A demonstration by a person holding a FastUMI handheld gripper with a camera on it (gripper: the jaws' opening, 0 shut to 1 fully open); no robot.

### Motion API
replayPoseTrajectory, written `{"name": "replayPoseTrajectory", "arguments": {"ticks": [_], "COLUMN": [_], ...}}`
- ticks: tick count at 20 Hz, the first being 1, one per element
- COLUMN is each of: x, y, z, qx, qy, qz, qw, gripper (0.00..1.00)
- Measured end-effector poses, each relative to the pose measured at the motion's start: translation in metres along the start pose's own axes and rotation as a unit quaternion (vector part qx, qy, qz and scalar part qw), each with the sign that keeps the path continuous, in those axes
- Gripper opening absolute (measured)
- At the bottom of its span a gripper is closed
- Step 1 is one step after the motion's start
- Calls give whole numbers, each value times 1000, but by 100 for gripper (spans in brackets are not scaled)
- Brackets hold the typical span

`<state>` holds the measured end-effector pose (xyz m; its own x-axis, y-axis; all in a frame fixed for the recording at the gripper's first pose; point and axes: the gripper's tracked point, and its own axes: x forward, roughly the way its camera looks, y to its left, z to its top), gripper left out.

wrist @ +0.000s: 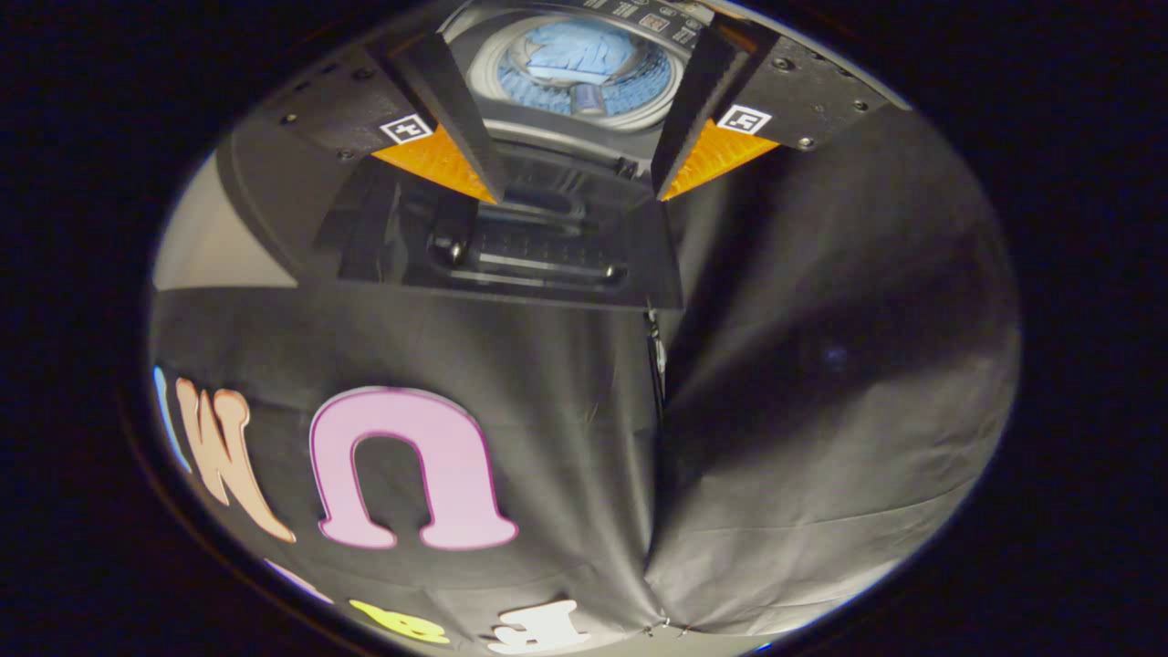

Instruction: Put the clothes into the washing machine and then close the washing machine lid.

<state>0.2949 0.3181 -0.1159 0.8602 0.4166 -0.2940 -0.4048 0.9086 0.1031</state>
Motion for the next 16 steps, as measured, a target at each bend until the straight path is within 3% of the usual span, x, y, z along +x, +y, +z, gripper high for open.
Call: {"name": "replayPoseTrajectory", "arguments": {"ticks": [9, 13, 16], "x": [41, 67, 88], "y": [-34, -77, -97], "z": [139, 166, 154], "qx": [26, 33, 48], "qy": [-117, -155, -147], "qz": [-77, -150, -184], "qw": [990, 976, 971], "gripper": [96, 96, 96]}}
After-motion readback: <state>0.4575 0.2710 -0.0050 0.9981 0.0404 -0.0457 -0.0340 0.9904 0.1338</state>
